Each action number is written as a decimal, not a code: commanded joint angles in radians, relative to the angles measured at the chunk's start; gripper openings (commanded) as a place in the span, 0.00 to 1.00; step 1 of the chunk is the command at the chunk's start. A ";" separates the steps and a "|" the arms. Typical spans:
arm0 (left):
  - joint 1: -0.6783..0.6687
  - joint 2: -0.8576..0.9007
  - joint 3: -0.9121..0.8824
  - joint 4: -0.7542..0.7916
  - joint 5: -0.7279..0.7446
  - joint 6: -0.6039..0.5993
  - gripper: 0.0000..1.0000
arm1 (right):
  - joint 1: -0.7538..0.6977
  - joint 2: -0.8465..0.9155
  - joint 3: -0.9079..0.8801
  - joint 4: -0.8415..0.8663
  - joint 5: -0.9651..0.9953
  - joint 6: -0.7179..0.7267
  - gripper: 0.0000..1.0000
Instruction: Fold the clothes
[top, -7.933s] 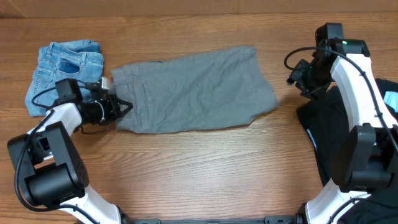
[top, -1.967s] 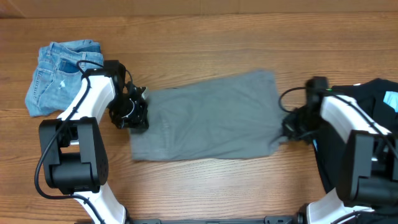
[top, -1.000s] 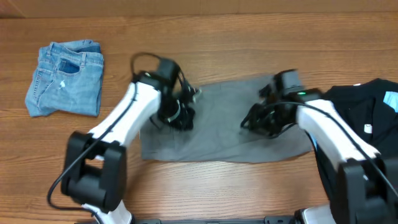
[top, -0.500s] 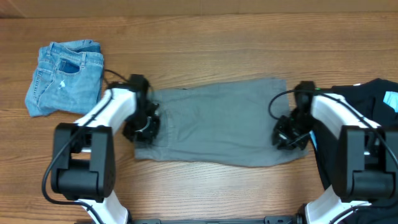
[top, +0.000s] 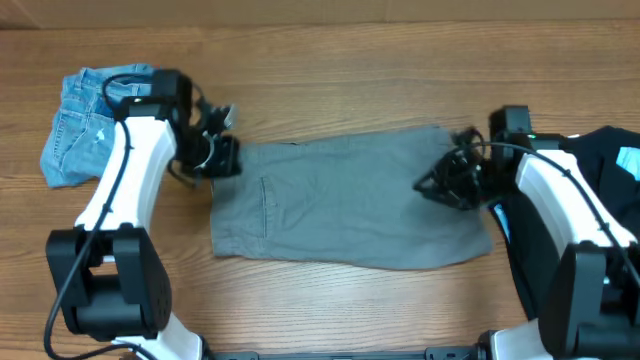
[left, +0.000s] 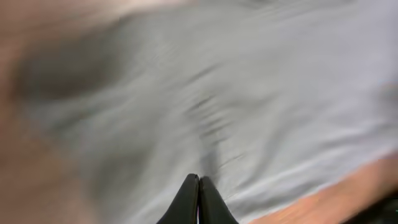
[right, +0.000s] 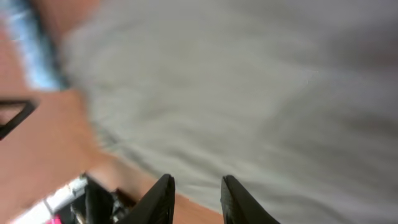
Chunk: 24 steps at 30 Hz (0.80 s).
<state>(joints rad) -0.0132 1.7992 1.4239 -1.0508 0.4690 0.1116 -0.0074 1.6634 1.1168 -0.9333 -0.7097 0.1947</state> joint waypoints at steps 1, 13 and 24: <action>-0.136 -0.009 -0.001 0.092 0.175 0.037 0.04 | 0.106 -0.011 -0.001 0.146 -0.087 0.064 0.29; -0.323 0.230 -0.067 0.217 -0.080 -0.016 0.04 | 0.314 0.212 -0.006 0.451 0.241 0.424 0.29; -0.186 0.299 -0.066 0.074 -0.353 -0.022 0.04 | 0.032 0.274 -0.006 0.278 0.404 0.377 0.23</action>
<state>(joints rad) -0.2798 2.0693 1.3716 -0.9443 0.3389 0.1032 0.1532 1.9366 1.1141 -0.5648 -0.4858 0.5976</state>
